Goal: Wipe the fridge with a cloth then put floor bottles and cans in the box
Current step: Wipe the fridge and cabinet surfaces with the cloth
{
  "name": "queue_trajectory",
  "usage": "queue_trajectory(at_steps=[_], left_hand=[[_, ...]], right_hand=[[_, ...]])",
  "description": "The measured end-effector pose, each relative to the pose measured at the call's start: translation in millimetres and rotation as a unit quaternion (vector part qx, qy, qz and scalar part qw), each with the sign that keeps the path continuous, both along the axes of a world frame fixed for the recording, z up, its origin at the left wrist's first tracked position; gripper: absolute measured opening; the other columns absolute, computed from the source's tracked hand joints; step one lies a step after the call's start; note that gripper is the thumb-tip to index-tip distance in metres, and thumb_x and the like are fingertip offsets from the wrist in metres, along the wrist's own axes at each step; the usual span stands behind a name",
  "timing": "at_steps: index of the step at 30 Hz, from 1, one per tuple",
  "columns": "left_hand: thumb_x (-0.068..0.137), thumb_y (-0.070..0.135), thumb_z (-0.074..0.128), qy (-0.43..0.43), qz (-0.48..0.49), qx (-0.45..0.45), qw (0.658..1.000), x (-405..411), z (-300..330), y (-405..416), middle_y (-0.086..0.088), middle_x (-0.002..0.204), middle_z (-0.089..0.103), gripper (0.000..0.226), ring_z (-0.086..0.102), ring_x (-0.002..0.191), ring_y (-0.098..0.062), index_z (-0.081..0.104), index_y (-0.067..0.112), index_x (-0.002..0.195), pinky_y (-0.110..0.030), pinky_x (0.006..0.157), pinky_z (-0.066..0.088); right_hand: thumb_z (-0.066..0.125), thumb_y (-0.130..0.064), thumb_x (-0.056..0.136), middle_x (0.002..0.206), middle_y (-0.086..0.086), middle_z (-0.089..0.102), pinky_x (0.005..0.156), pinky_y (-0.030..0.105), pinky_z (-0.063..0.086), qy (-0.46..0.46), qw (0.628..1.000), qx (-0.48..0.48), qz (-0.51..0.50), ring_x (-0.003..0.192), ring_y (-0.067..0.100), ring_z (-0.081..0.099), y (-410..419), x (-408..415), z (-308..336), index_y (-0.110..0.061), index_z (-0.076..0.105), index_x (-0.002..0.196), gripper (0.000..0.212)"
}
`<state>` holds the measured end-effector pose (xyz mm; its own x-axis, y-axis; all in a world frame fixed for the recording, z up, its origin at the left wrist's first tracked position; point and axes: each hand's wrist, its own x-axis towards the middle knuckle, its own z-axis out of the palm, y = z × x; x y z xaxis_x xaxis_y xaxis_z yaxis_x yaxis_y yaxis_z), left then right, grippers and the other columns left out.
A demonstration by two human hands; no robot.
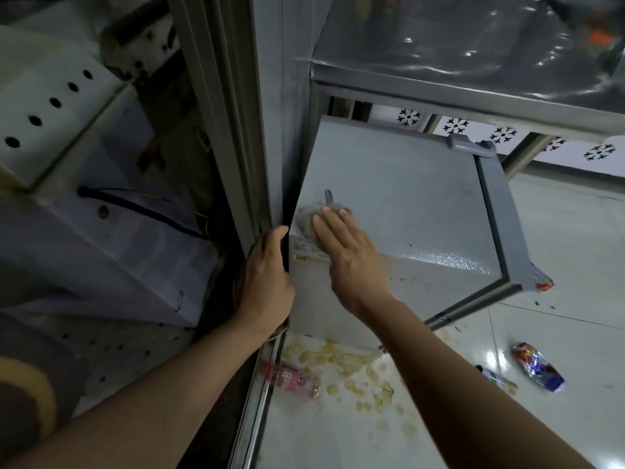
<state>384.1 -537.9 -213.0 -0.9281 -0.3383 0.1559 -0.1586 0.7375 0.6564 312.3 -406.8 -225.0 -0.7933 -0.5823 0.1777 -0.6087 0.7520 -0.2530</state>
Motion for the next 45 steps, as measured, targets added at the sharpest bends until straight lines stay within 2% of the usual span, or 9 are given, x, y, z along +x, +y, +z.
queue_trajectory(at_steps=[4,12,20,23,26,30,35,40,45], left_hand=[[0.078,-0.016,0.048,0.049,-0.062,-0.064,0.995,-10.1,-12.7,9.0,-0.012,0.141,0.041,0.06,0.036,0.132,-0.026,0.041,0.004,0.134,-0.029,0.111,0.028],[0.075,-0.017,0.045,0.181,0.019,-0.028,0.983,-31.3,-49.3,15.4,-0.016,0.118,0.052,0.053,0.054,0.106,-0.033,0.056,0.007,0.12,-0.045,0.086,0.05],[0.071,-0.015,0.045,0.349,0.024,-0.015,0.937,-45.6,-91.6,17.2,-0.005,0.113,0.049,0.053,0.052,0.112,-0.026,0.054,0.006,0.119,-0.02,0.098,0.037],[0.076,-0.009,0.043,0.363,0.005,0.009,0.932,-48.5,-101.3,14.8,-0.002,0.121,0.045,0.053,0.048,0.119,-0.018,0.05,0.011,0.124,-0.015,0.103,0.035],[0.079,-0.013,0.041,0.377,-0.061,0.057,0.922,-49.7,-109.5,7.9,-0.002,0.133,0.046,0.059,0.042,0.128,-0.009,0.044,0.015,0.131,-0.029,0.107,0.037],[0.084,-0.004,0.042,0.414,-0.135,0.128,0.891,-45.7,-123.6,1.0,0.013,0.137,0.045,0.058,0.039,0.126,0.009,0.039,0.024,0.136,-0.01,0.097,0.039],[0.083,-0.004,0.042,0.435,-0.15,0.232,0.857,-41.8,-141.5,-11.1,0.014,0.137,0.046,0.057,0.043,0.128,-0.001,0.042,0.036,0.124,-0.013,0.094,0.042],[0.085,-0.013,0.042,0.433,-0.115,0.172,0.877,-34.4,-144.3,-13.9,0.01,0.136,0.048,0.063,0.048,0.121,0.001,0.04,0.042,0.118,-0.009,0.09,0.042],[0.082,-0.011,0.047,0.436,-0.05,0.104,0.892,-24.8,-150.8,-13.4,0.015,0.127,0.047,0.061,0.048,0.118,0.002,0.039,0.034,0.122,-0.019,0.095,0.043]], right_hand=[[0.053,0.009,0.08,0.147,0.014,0.038,0.109,0.052,0.031,0.069,0.995,-0.033,-0.07,0.138,0.035,0.029,66.3,-2.4,-9.2,-0.005,0.042,0.14,0.063],[0.047,0.005,0.085,0.147,0.013,0.039,0.112,0.051,0.025,0.175,0.975,-0.1,-0.094,0.139,0.033,0.027,56.6,-1.9,-44.2,-0.008,0.039,0.141,0.058],[0.047,-0.003,0.089,0.15,0.007,0.028,0.113,0.051,0.022,0.364,0.919,-0.15,-0.028,0.14,0.032,0.023,40.9,-15.7,-87.9,-0.012,0.032,0.143,0.057],[0.047,-0.005,0.092,0.15,0.007,0.029,0.116,0.048,0.018,0.403,0.899,-0.171,-0.013,0.142,0.03,0.02,30.9,-18.7,-98.7,-0.01,0.037,0.142,0.052],[0.044,-0.007,0.093,0.151,0.008,0.029,0.117,0.047,0.016,0.435,0.884,-0.17,0.0,0.142,0.029,0.018,30.0,-25.3,-106.2,-0.009,0.036,0.143,0.051],[0.046,-0.006,0.092,0.152,0.008,0.028,0.117,0.048,0.015,0.479,0.867,-0.138,0.018,0.143,0.029,0.016,31.5,-30.8,-120.3,-0.01,0.036,0.144,0.053],[0.034,-0.013,0.091,0.152,0.005,0.029,0.114,0.047,0.02,0.487,0.869,-0.026,0.077,0.143,0.028,0.019,27.6,-25.8,-154.8,-0.013,0.037,0.143,0.052],[0.038,-0.021,0.091,0.154,0.003,0.026,0.115,0.046,0.019,0.492,0.868,-0.009,0.07,0.144,0.025,0.015,9.4,-28.1,-123.0,-0.017,0.034,0.145,0.055],[0.031,-0.026,0.092,0.153,0.002,0.03,0.116,0.048,0.016,0.503,0.861,-0.011,0.073,0.143,0.027,0.019,-22.4,-30.7,-96.9,-0.019,0.036,0.144,0.053]])
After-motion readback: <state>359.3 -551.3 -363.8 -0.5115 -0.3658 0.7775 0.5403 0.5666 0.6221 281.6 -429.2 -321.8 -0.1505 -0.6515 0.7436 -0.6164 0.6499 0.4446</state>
